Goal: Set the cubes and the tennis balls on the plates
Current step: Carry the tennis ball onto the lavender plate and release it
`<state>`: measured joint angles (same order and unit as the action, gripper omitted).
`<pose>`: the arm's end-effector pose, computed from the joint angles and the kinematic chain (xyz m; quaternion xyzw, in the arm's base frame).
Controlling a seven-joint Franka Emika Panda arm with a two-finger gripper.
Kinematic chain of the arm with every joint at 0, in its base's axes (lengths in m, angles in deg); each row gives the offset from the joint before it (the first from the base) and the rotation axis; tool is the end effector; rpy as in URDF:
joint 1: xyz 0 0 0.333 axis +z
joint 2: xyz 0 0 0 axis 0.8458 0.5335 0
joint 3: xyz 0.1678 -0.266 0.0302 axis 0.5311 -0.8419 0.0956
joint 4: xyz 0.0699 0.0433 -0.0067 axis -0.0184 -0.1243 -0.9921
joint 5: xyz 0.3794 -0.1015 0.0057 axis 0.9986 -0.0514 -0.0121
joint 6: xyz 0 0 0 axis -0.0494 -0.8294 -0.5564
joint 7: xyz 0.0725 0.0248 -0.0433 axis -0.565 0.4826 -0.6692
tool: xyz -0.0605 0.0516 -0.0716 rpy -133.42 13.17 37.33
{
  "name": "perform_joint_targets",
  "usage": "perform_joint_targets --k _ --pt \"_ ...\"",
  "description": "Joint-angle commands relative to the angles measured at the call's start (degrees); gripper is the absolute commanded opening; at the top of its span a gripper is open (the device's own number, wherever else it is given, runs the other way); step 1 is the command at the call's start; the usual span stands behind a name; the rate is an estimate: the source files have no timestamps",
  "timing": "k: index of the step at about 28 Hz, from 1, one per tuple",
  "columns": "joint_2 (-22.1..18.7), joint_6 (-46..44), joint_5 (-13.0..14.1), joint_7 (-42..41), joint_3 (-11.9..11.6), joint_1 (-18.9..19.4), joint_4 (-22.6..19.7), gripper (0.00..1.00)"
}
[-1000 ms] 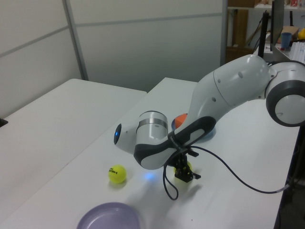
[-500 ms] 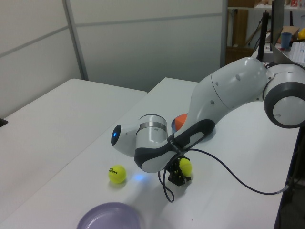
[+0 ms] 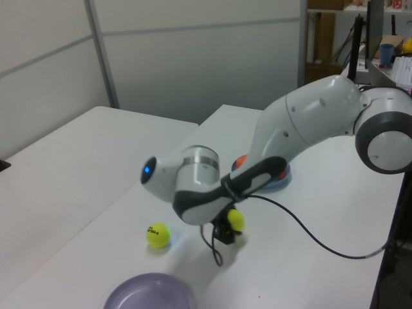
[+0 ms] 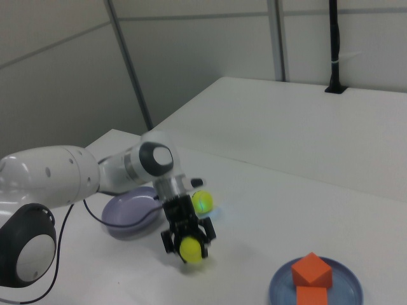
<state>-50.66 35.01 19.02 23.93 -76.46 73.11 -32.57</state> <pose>0.6105 0.2008 0.2931 0.9056 0.2609 -0.2136 0.2572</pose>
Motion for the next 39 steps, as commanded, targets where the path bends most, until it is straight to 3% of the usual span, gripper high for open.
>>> perform_joint_targets --k 1,3,4,9,17,20,22,23,39 --pt "-0.4 -0.1 0.6 -0.2 5.2 0.4 7.1 0.18" --pt "-0.4 1.0 0.6 -0.1 7.3 0.4 9.0 0.19" --pt "-0.4 3.5 0.7 0.2 9.5 0.4 9.4 0.19" --pt "-0.1 11.1 0.7 4.4 13.6 0.6 9.1 0.22" --pt "0.1 13.7 0.0 11.6 14.8 5.4 5.5 0.38" --pt "0.2 13.4 0.1 14.6 14.8 7.2 4.1 0.67" --pt "0.3 13.3 0.1 15.9 14.8 7.7 3.2 0.8" --pt "0.3 13.4 0.1 16.5 14.8 7.8 2.4 1.0" --pt "-0.5 13.8 0.1 16.9 14.4 8.6 5.5 1.0"
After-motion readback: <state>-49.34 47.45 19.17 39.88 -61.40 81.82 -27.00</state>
